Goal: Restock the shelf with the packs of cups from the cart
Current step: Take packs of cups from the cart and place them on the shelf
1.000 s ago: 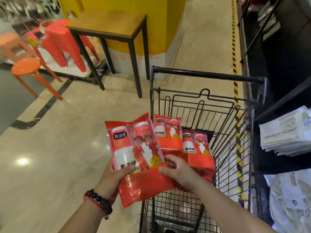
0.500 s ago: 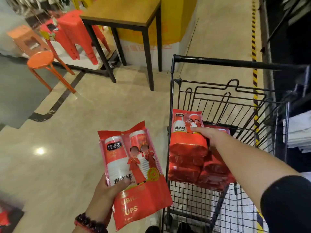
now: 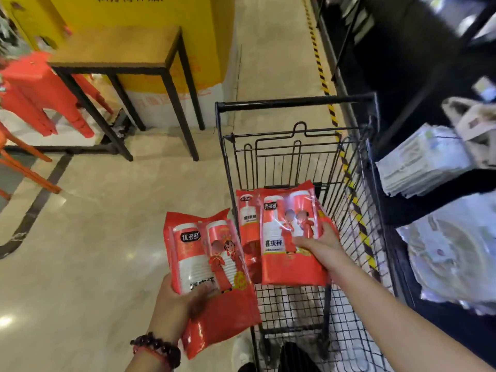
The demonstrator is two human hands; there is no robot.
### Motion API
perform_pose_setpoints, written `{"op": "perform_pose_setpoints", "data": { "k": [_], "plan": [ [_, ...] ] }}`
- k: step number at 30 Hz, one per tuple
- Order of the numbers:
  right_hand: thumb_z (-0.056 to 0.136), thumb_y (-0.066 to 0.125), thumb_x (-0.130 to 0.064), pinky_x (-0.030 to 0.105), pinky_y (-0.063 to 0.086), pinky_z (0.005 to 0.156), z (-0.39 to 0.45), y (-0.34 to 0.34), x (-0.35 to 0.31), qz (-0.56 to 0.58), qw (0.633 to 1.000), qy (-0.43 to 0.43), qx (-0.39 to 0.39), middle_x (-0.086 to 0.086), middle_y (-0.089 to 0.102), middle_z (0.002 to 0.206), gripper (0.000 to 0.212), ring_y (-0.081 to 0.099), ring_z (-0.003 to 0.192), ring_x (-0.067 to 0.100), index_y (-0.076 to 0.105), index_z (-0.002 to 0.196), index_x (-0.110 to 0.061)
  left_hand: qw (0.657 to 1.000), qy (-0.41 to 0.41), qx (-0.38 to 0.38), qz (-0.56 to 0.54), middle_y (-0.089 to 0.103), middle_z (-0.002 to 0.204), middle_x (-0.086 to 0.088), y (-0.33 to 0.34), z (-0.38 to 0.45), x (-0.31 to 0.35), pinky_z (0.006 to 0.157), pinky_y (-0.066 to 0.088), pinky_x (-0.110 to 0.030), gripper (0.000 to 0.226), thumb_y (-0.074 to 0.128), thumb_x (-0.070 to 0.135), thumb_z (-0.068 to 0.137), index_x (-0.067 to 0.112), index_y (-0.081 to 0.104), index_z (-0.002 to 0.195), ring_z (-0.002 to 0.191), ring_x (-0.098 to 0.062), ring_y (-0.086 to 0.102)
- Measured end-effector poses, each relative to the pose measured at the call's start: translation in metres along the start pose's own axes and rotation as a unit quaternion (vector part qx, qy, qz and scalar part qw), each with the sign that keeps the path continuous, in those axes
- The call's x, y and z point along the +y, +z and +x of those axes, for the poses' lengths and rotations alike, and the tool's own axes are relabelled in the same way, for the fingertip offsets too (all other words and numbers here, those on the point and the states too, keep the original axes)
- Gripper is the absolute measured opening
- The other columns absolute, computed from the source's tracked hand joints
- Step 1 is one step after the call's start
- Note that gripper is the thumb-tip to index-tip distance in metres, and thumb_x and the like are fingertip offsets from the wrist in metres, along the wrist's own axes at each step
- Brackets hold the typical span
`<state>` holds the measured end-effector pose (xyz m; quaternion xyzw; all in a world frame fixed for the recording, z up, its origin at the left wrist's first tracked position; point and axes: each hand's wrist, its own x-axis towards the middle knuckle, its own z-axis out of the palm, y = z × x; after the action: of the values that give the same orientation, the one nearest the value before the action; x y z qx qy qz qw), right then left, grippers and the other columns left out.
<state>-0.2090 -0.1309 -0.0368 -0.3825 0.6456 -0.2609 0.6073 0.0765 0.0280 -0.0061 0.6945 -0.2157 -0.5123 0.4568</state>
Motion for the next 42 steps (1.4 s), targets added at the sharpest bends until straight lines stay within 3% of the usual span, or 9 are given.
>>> {"op": "perform_pose_setpoints", "data": {
  "k": [3, 7, 13, 18, 27, 30, 36, 39, 42],
  "plan": [
    [0.052, 0.095, -0.024, 0.027, 0.057, 0.067, -0.051, -0.024, 0.024, 0.039, 0.996, -0.037, 0.071, -0.011, 0.077, 0.091, 0.074, 0.074, 0.082, 0.006, 0.057, 0.115, -0.028, 0.997, 0.006, -0.050, 0.055, 0.077, 0.092, -0.015, 0.007, 0.004, -0.005, 0.061, 0.060, -0.034, 0.051, 0.085, 0.001, 0.064, 0.006, 0.063, 0.109, 0.077, -0.029, 0.075],
    [0.037, 0.094, -0.043, 0.031, 0.057, 0.072, -0.116, -0.056, 0.061, 0.071, 0.984, -0.043, 0.157, -0.009, 0.077, 0.099, 0.090, 0.075, 0.087, 0.008, 0.054, 0.117, -0.033, 0.987, 0.009, -0.124, 0.102, 0.073, 0.103, -0.013, 0.034, 0.002, -0.013, 0.077, 0.060, -0.048, 0.076, 0.095, 0.016, 0.054, 0.009, 0.058, 0.119, 0.088, -0.032, 0.073],
    [0.040, 0.091, -0.034, 0.045, 0.059, 0.085, -0.211, -0.103, 0.121, 0.097, 0.949, -0.053, 0.296, 0.003, 0.077, 0.100, 0.082, 0.074, 0.093, 0.025, 0.061, 0.115, -0.017, 0.955, 0.058, -0.262, 0.128, 0.078, 0.086, 0.001, 0.106, -0.038, -0.022, 0.053, 0.057, -0.025, 0.059, 0.091, 0.013, 0.047, 0.021, 0.069, 0.101, 0.071, -0.018, 0.075],
    [0.037, 0.085, -0.034, 0.024, 0.054, 0.068, -0.296, -0.134, 0.171, 0.146, 0.902, -0.063, 0.402, -0.022, 0.075, 0.091, 0.073, 0.072, 0.079, -0.002, 0.057, 0.104, -0.041, 0.911, 0.070, -0.362, 0.186, 0.077, 0.100, -0.007, 0.160, -0.089, -0.033, 0.081, 0.059, -0.050, 0.085, 0.093, 0.037, 0.037, 0.019, 0.063, 0.114, 0.089, -0.029, 0.074],
    [0.045, 0.089, -0.032, 0.029, 0.054, 0.074, -0.485, -0.194, 0.291, 0.194, 0.814, -0.053, 0.545, -0.025, 0.073, 0.098, 0.071, 0.072, 0.086, -0.001, 0.053, 0.101, -0.058, 0.811, 0.173, -0.503, 0.245, 0.078, 0.097, -0.005, 0.255, -0.243, -0.092, 0.081, 0.059, -0.050, 0.060, 0.090, 0.037, 0.046, 0.027, 0.072, 0.103, 0.088, -0.029, 0.074],
    [0.042, 0.087, -0.035, 0.027, 0.053, 0.074, -0.561, -0.208, 0.331, 0.201, 0.767, -0.047, 0.607, -0.027, 0.073, 0.096, 0.074, 0.072, 0.083, -0.003, 0.054, 0.106, -0.053, 0.779, 0.162, -0.548, 0.257, 0.078, 0.098, -0.004, 0.283, -0.311, -0.124, 0.086, 0.057, -0.052, 0.072, 0.090, 0.045, 0.042, 0.021, 0.071, 0.107, 0.091, -0.030, 0.074],
    [0.041, 0.090, -0.042, 0.029, 0.058, 0.082, -0.713, -0.202, 0.414, 0.233, 0.645, -0.008, 0.727, -0.032, 0.070, 0.099, 0.085, 0.070, 0.087, -0.005, 0.052, 0.117, -0.049, 0.671, 0.168, -0.678, 0.251, 0.079, 0.088, -0.004, 0.333, -0.478, -0.184, 0.058, 0.057, -0.023, 0.064, 0.086, 0.040, 0.038, 0.017, 0.073, 0.097, 0.073, -0.018, 0.075],
    [0.040, 0.087, -0.045, 0.016, 0.052, 0.072, -0.775, -0.188, 0.446, 0.247, 0.571, 0.012, 0.783, -0.039, 0.067, 0.097, 0.079, 0.067, 0.084, -0.012, 0.048, 0.107, -0.064, 0.609, 0.159, -0.735, 0.252, 0.079, 0.089, -0.004, 0.346, -0.551, -0.208, 0.064, 0.058, -0.030, 0.057, 0.087, 0.037, 0.040, 0.025, 0.075, 0.095, 0.076, -0.019, 0.075],
    [0.038, 0.085, -0.048, 0.022, 0.051, 0.075, -0.824, -0.177, 0.469, 0.262, 0.503, 0.043, 0.822, -0.034, 0.070, 0.094, 0.077, 0.067, 0.084, -0.011, 0.049, 0.106, -0.059, 0.566, 0.156, -0.769, 0.253, 0.078, 0.092, -0.006, 0.358, -0.610, -0.234, 0.064, 0.059, -0.029, 0.062, 0.088, 0.033, 0.040, 0.020, 0.072, 0.099, 0.077, -0.021, 0.075]
  ]
}}
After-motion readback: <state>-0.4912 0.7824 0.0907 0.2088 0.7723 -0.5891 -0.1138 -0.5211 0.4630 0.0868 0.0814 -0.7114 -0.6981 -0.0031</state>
